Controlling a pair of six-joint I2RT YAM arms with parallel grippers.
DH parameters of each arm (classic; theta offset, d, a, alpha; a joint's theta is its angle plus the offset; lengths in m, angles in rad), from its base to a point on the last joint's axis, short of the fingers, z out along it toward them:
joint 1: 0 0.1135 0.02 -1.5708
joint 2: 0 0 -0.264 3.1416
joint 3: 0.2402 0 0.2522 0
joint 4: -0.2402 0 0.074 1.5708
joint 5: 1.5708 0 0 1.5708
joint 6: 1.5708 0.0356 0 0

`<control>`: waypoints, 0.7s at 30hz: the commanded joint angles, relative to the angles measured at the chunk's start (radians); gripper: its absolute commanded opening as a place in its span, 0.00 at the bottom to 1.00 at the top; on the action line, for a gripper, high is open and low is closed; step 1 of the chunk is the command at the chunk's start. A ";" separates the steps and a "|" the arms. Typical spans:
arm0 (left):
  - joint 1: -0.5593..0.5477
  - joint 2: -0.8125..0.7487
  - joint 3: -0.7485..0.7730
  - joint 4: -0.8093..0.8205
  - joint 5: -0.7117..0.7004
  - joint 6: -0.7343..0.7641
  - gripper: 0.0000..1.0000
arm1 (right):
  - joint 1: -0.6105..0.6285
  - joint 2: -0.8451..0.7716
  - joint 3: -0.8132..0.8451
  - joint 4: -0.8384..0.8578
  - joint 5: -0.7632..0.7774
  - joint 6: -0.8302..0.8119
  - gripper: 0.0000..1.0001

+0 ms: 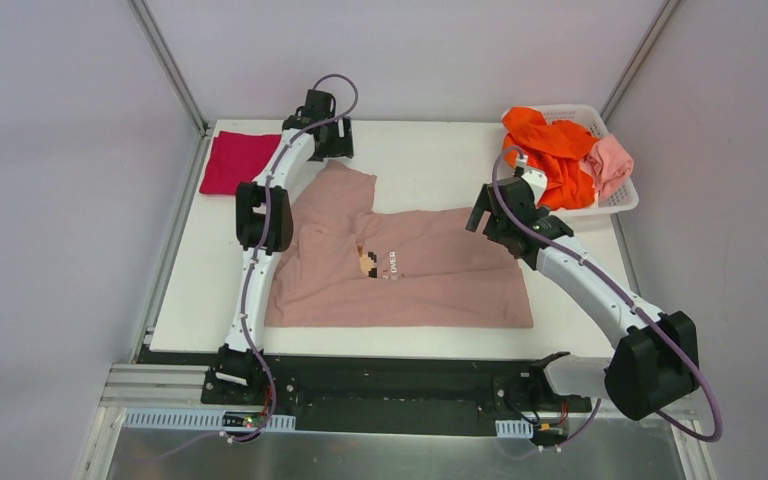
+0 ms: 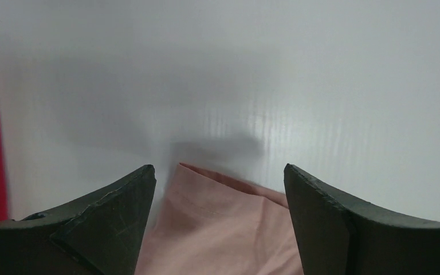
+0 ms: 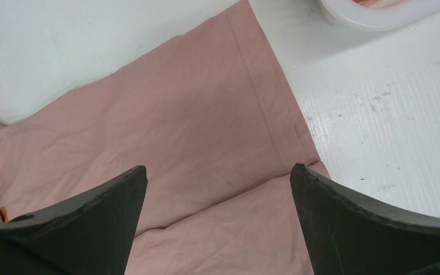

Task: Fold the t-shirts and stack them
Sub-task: Grab the side of the flattened tshirt furthest away from the robot with both arms

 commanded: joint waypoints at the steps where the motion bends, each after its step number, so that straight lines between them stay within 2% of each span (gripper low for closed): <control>1: 0.003 0.028 0.029 -0.014 -0.036 -0.014 0.79 | -0.008 0.006 0.000 -0.001 -0.007 -0.006 1.00; 6: 0.003 0.019 -0.031 -0.007 0.010 -0.020 0.58 | -0.009 0.007 0.001 0.001 -0.007 -0.005 1.00; 11: 0.003 -0.043 -0.152 -0.007 0.015 -0.009 0.42 | -0.011 -0.001 0.004 0.001 0.001 0.002 1.00; 14: 0.003 -0.076 -0.203 -0.008 -0.017 -0.005 0.23 | -0.013 0.008 0.014 0.002 0.008 0.003 1.00; 16: 0.003 -0.082 -0.213 -0.007 -0.028 0.001 0.00 | -0.012 0.026 0.026 0.009 0.012 0.007 1.00; 21: 0.003 -0.110 -0.210 -0.003 -0.034 0.007 0.00 | -0.024 0.159 0.135 0.030 0.091 0.020 0.99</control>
